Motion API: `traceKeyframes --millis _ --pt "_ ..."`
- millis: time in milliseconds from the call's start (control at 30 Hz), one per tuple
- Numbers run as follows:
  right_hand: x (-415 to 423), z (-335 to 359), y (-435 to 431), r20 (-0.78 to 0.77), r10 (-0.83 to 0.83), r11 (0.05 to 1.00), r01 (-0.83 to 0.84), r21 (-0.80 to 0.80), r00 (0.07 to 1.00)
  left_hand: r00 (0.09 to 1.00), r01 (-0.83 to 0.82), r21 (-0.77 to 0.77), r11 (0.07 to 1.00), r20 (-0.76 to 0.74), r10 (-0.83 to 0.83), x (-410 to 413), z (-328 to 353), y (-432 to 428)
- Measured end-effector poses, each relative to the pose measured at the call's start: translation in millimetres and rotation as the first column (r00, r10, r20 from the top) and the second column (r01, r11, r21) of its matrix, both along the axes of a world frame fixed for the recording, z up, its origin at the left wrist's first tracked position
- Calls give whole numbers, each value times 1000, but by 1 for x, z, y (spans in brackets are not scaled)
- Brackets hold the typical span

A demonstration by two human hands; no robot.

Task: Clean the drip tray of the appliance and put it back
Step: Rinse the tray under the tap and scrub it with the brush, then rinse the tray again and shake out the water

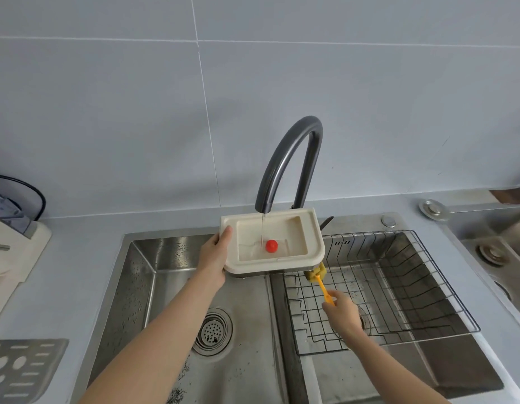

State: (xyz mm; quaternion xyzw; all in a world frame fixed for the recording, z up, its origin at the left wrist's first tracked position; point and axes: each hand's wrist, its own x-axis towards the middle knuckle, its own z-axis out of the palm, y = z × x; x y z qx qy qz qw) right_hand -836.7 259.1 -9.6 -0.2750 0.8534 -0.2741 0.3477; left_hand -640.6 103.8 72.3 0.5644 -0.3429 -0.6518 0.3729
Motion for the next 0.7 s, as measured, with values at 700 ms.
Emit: traceKeyframes --millis 700 --pt "-8 2 -26 -38 287 933 -271 237 957 1000 16 29 999 25 -17 13 -4 3"
